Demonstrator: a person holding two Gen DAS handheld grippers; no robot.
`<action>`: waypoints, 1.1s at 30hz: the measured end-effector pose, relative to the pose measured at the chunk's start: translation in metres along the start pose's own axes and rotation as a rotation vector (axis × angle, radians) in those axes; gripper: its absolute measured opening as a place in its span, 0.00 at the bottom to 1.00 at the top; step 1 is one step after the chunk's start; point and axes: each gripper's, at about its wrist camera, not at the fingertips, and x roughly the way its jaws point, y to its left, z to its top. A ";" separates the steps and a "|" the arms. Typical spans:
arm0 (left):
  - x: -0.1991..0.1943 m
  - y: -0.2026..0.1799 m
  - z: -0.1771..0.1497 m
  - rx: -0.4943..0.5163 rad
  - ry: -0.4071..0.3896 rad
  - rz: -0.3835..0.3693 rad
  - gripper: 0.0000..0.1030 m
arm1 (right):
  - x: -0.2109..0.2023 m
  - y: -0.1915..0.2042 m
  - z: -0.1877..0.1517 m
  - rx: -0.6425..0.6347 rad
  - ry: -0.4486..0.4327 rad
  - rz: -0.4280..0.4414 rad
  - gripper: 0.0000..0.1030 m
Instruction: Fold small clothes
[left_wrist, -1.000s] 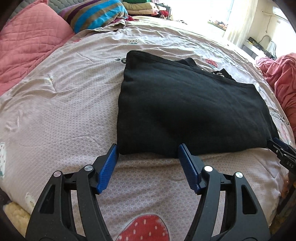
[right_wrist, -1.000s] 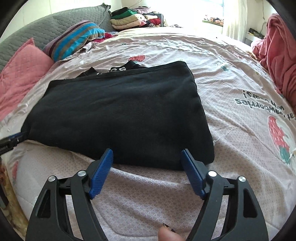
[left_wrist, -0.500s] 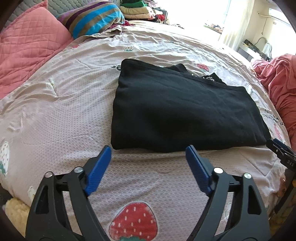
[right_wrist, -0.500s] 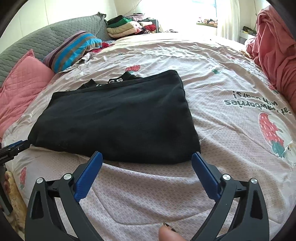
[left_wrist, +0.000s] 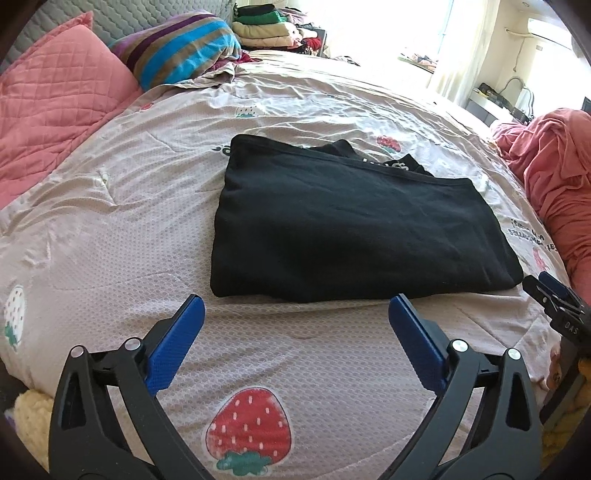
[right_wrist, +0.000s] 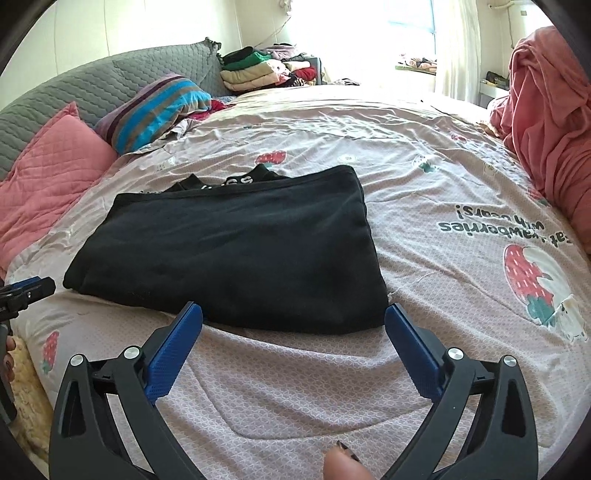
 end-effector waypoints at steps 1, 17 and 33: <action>-0.001 -0.001 0.000 0.002 0.000 -0.001 0.91 | -0.001 0.000 0.001 0.001 -0.002 -0.001 0.96; -0.021 -0.002 -0.003 0.010 -0.037 0.004 0.91 | -0.019 0.016 0.007 -0.032 -0.037 0.007 0.96; -0.046 0.040 -0.003 -0.081 -0.097 0.053 0.91 | -0.017 0.078 0.021 -0.136 -0.044 0.093 0.96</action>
